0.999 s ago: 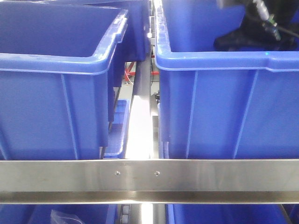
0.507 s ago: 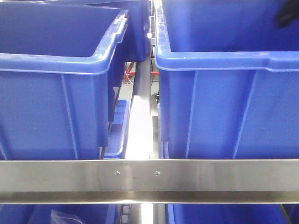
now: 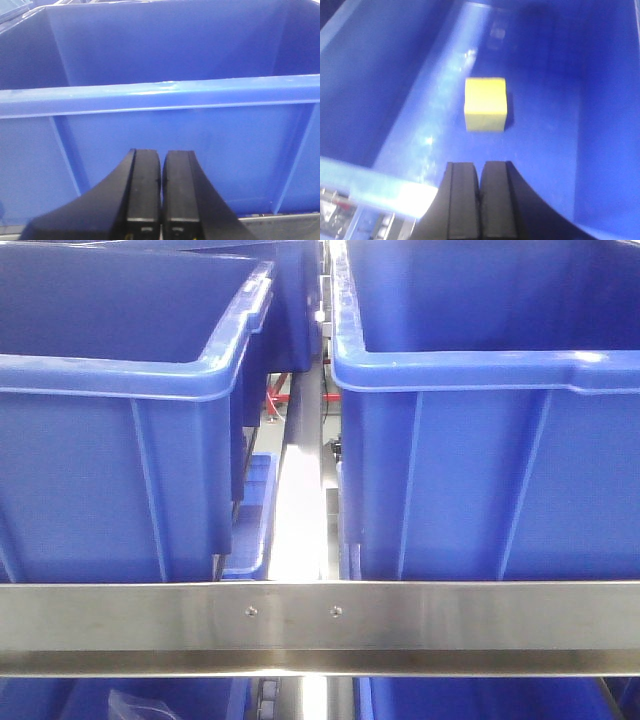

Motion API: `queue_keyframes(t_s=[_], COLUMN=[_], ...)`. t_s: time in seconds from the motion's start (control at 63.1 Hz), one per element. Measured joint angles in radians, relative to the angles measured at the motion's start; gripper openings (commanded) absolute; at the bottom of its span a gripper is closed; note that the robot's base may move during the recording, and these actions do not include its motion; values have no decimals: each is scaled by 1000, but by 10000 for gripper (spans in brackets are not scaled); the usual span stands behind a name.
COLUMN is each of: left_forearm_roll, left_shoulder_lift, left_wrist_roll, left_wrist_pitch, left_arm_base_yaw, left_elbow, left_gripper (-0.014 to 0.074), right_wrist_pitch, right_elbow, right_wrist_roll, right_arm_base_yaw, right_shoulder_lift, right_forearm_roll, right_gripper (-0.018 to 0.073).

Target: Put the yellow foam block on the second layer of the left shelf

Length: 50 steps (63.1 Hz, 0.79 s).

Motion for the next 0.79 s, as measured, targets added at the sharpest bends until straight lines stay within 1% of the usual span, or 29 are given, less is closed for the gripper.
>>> queue_keyframes(t_s=[0.254, 0.333, 0.491, 0.586, 0.793], left_forearm_roll=[0, 0, 0, 0, 0], left_shoulder_lift=[0, 0, 0, 0, 0], left_wrist_roll=[0, 0, 0, 0, 0], left_wrist_pitch=[0, 0, 0, 0, 0], left_arm_base_yaw=[0, 0, 0, 0, 0], left_elbow=[0, 0, 0, 0, 0], left_gripper=[136, 136, 136, 136, 136], right_wrist_pitch=[3, -29, -153, -184, -215], right_elbow=[27, 59, 180, 269, 451], right_wrist_roll=[0, 0, 0, 0, 0], right_arm_base_yaw=[0, 0, -8, -44, -159], right_shoulder_lift=[-52, -90, -216, -322, -538], right_forearm_roll=[0, 0, 0, 0, 0], right_gripper=[55, 55, 55, 55, 55])
